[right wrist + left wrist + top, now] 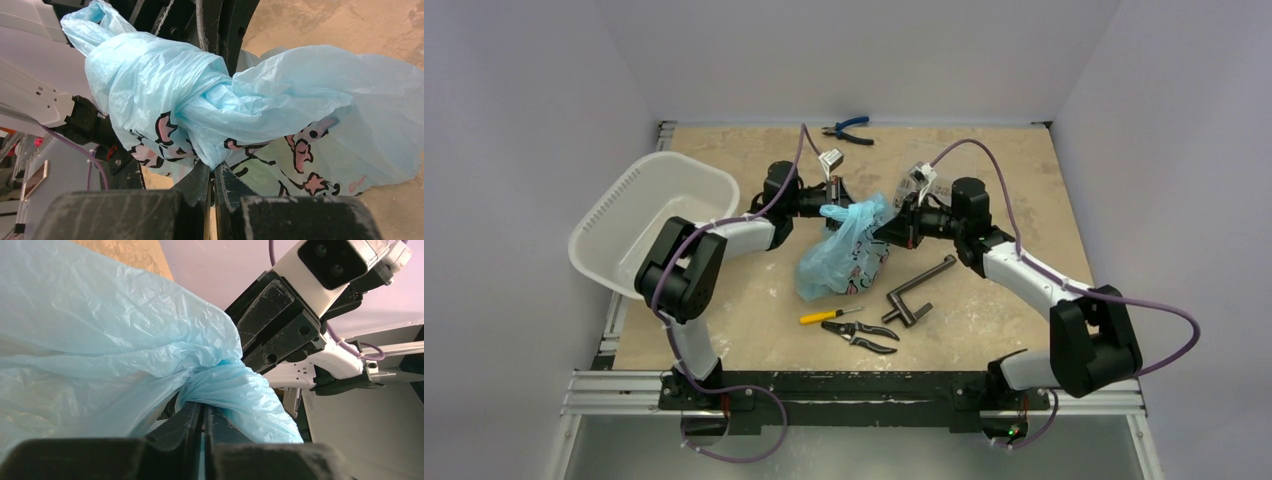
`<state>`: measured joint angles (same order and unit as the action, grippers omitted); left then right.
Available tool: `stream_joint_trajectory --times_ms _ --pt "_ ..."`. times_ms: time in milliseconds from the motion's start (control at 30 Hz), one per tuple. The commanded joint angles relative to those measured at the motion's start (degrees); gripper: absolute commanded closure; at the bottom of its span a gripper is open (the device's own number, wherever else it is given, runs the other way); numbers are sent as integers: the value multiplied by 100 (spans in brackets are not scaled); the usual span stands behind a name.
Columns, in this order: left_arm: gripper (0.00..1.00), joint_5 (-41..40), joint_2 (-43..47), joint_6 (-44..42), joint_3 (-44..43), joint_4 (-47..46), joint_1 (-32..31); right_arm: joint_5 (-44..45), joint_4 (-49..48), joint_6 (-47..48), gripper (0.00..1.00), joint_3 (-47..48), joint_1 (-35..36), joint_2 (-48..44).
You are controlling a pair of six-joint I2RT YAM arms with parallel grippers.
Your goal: Place the fake fruits into the plastic bag and tie a complex knot
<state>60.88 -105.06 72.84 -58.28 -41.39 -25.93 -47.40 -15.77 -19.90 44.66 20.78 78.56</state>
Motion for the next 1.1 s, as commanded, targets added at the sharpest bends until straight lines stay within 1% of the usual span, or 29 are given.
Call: stream_joint_trajectory --times_ms 0,33,67,100,133,200,433,533,633,933,1067 --pt "100 14 207 -172 -7 -246 1 -216 75 151 100 163 -17 -123" --pt "100 12 206 -178 8 -260 2 -274 128 145 99 230 -15 -96" --pt "100 19 205 -179 10 -267 -5 -329 166 141 93 303 -19 -64" --pt "100 31 205 -204 14 -254 -6 -368 203 113 82 357 -16 -46" --pt "100 41 212 -220 25 -236 -8 -335 265 106 75 411 -27 -31" --pt "100 55 227 -236 62 -238 -8 -349 328 97 71 494 -60 -10" --pt "100 63 276 -266 120 -243 1 -525 573 116 67 682 -253 -42" --pt "100 73 275 -258 124 -251 1 -612 857 311 69 703 -374 -98" --pt "100 63 268 -247 130 -276 1 -586 911 412 69 632 -431 -163" --pt "100 82 250 -182 114 -397 -33 -399 108 -74 70 397 -399 -30" --pt "100 90 244 -181 85 -405 -46 -419 -14 -93 70 392 -332 100"
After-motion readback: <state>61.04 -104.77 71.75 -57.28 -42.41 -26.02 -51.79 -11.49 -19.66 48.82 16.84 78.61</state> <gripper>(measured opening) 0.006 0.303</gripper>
